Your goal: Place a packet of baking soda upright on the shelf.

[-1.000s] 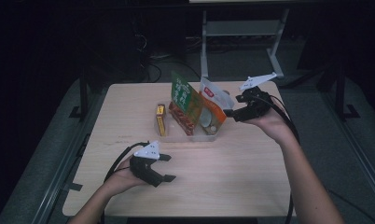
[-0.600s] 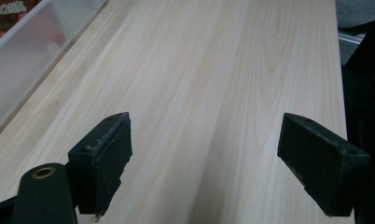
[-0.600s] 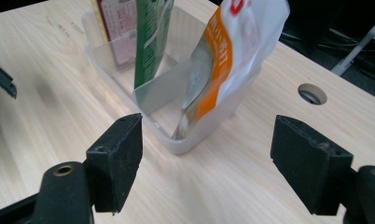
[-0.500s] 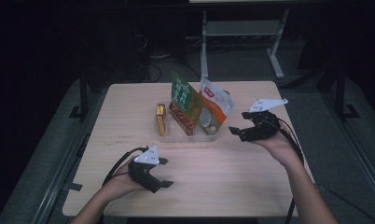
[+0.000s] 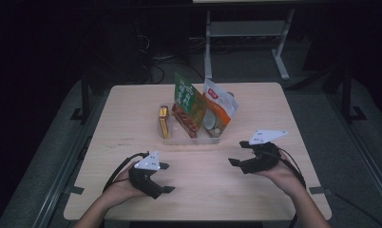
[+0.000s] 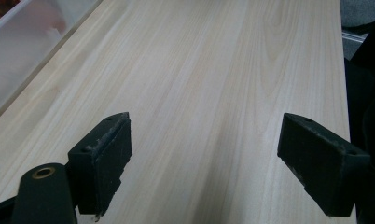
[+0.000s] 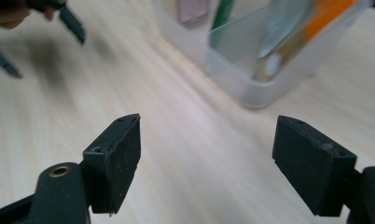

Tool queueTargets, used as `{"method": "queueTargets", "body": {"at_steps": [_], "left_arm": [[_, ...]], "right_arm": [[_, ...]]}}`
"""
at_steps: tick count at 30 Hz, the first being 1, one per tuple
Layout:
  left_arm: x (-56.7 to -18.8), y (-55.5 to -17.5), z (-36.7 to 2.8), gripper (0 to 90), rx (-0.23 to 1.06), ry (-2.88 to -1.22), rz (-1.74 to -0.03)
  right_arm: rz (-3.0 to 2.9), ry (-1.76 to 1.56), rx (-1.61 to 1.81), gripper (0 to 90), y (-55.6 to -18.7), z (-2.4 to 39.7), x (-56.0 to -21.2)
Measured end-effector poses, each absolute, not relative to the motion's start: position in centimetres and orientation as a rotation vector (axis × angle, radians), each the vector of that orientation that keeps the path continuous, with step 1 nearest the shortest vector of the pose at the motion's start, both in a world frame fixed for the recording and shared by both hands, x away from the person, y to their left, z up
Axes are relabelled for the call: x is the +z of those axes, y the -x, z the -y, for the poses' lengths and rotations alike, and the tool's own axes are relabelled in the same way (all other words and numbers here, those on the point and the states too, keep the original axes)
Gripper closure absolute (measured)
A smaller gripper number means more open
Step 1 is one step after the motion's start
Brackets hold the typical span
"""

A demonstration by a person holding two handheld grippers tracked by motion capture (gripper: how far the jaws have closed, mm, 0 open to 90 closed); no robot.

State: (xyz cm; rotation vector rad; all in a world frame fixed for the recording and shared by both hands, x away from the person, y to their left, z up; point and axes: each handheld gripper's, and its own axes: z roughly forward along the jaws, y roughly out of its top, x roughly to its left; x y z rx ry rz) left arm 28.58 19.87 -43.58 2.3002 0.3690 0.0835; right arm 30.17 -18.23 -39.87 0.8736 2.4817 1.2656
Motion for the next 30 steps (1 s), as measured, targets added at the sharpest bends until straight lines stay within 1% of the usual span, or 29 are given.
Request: {"method": "queueTargets", "body": {"at_steps": [7,15,21,30], "left_arm": [[-44.0,-28.6,-19.8,17.2,0.082,-2.316,-0.372],[-44.8,-28.4,-19.5,17.2,0.065,-2.359,-0.362],[-45.3,-28.2,-19.0,17.2,0.056,-2.390,-0.343],[-45.4,-28.2,-18.8,17.1,0.052,-2.402,-0.327]], "right_arm": [[-2.552,-0.829,1.248,20.3,-28.9,17.2,-42.3],[-2.656,-0.765,1.100,20.3,-28.5,15.1,-44.3],[-2.698,-0.729,1.065,20.4,-28.1,14.3,-44.5],[-2.700,-0.724,1.081,20.3,-28.1,14.3,-44.5]]}}
